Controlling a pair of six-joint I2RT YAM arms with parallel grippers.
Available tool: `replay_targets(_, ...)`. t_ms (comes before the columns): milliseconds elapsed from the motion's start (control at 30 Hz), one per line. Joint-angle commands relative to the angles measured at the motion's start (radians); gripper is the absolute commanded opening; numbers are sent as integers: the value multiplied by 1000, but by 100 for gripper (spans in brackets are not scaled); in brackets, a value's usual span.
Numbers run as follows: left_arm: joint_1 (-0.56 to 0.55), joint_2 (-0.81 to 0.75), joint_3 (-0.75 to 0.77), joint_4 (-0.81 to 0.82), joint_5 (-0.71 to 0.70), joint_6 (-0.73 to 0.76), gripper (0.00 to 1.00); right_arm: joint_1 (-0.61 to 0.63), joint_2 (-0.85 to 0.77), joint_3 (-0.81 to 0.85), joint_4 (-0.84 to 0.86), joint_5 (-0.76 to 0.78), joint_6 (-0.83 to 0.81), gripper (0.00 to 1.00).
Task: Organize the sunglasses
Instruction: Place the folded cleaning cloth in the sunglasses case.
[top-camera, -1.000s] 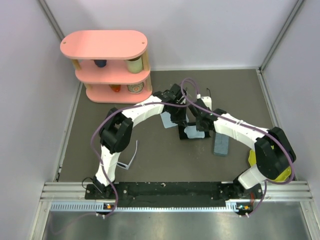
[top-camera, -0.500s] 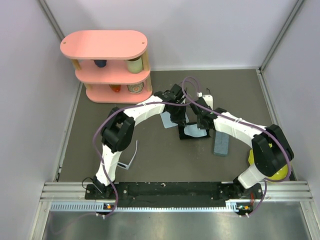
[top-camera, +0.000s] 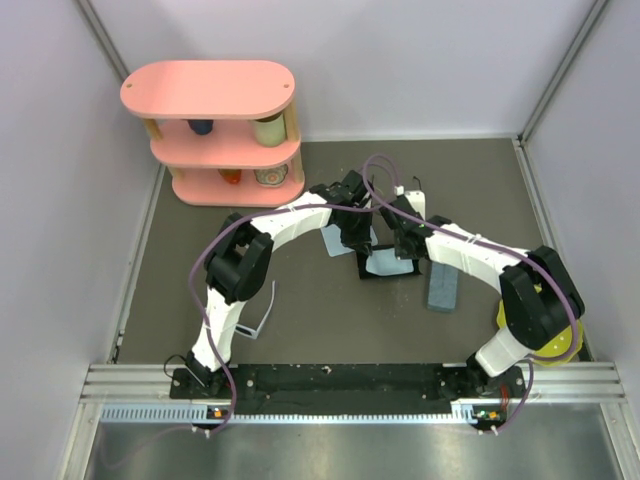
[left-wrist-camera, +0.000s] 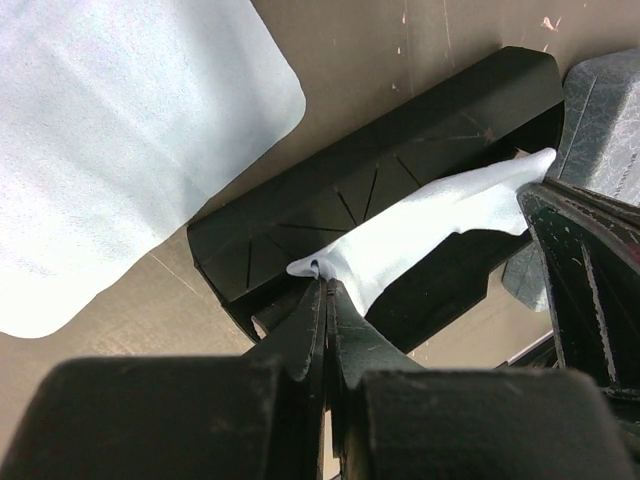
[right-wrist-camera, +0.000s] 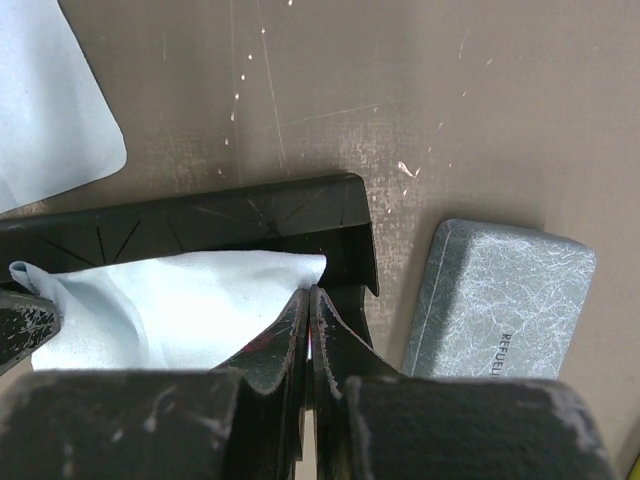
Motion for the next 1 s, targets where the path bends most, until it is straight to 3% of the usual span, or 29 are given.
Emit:
replay_targets(0,-3,5,38,4,-11,22,0,-22,14,-1,23,24,8,0)
replay_targets(967,-5,60,75,-84,-117,11,0,-61,103,2,83,57,31,0)
